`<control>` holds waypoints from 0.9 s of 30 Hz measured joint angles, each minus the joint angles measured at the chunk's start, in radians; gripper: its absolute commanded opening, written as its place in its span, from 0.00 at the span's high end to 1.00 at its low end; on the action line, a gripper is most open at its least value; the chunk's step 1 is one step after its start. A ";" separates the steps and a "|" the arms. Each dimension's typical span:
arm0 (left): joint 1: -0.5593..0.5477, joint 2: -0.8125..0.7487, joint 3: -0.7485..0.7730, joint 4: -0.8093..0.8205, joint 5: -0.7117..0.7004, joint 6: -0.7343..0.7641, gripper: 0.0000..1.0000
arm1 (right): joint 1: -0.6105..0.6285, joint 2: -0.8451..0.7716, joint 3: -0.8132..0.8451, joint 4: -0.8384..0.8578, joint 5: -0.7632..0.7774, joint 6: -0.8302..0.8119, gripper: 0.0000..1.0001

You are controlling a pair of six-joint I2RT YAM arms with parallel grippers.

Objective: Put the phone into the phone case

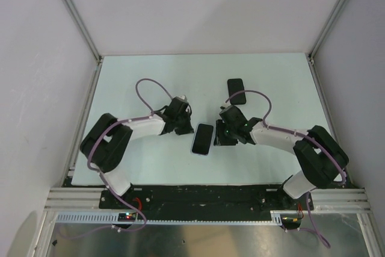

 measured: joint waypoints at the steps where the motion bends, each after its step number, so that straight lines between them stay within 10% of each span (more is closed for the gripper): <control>1: 0.000 -0.022 -0.024 0.000 0.000 0.006 1.00 | 0.002 -0.016 -0.002 -0.001 0.004 0.003 0.57; 27: -0.154 -0.362 -0.316 -0.024 0.068 0.013 0.82 | 0.169 -0.006 -0.003 0.053 0.046 0.107 0.64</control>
